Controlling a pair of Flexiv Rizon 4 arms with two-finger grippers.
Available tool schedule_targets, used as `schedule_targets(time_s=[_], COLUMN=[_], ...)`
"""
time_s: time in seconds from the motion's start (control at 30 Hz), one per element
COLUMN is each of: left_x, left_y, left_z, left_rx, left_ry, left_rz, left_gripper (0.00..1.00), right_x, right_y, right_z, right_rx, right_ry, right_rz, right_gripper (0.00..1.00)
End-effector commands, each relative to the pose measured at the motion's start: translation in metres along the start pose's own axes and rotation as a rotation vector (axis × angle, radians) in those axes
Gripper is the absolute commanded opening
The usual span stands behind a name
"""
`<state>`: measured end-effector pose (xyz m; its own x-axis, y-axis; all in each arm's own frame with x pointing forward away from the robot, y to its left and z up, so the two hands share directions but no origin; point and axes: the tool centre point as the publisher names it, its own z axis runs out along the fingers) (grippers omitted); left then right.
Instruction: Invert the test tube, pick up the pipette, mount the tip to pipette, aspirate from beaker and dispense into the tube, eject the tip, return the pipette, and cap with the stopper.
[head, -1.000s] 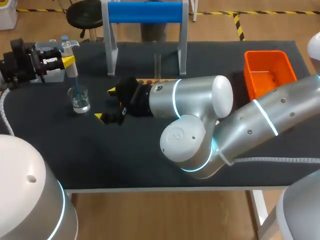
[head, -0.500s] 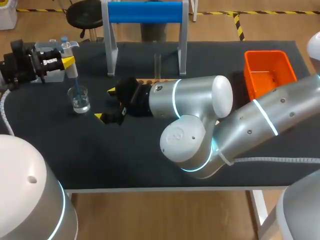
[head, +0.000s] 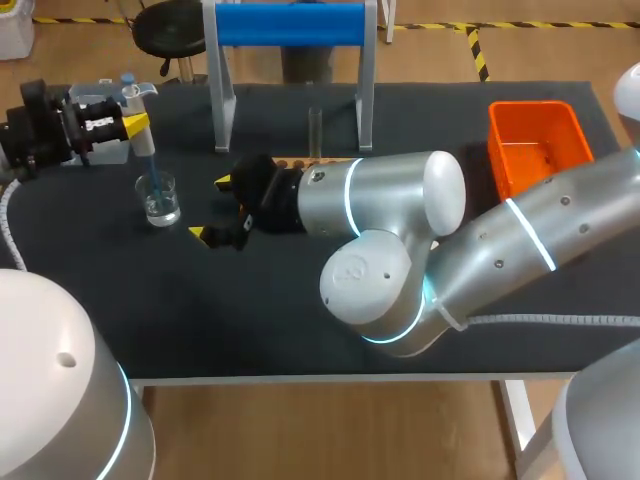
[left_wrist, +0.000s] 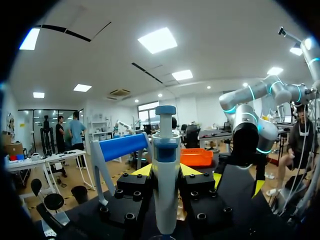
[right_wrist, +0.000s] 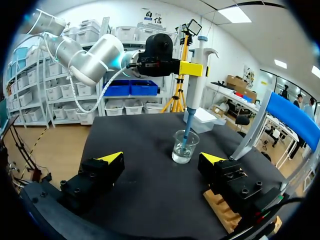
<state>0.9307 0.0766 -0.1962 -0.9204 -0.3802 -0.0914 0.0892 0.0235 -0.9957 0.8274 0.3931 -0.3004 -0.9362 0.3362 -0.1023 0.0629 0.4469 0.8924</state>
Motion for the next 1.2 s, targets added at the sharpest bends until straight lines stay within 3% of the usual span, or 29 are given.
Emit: schedule_targets(time_s=[0.03,0.33,0.67,0.83,1.2], left_x=[0.000,0.000,0.000,0.000,0.000], left_y=[0.000,0.000,0.000,0.000,0.000], left_z=[0.000,0.000,0.000,0.000,0.000], left_rx=[0.002,0.002,0.002,0.002,0.002], left_ry=[0.001,0.001,0.001,0.001,0.001], left_rz=[0.001,0.001,0.001,0.001,0.001], left_gripper=[0.00,0.00,0.00,0.00,0.00], right_x=[0.000,-0.004,-0.016,-0.018,-0.032], right_y=[-0.001,0.024,0.071,0.092,0.130], right_z=[0.000,-0.031,-0.068,-0.078,-0.084], right_rx=[-0.002,-0.041,-0.124,-0.151,-0.225], right_ry=[0.000,0.111,0.249,0.327,0.461], right_rz=[0.000,-0.054,-0.131,-0.173,-0.142], right_gripper=[1.00,1.00,1.00,1.00,1.00])
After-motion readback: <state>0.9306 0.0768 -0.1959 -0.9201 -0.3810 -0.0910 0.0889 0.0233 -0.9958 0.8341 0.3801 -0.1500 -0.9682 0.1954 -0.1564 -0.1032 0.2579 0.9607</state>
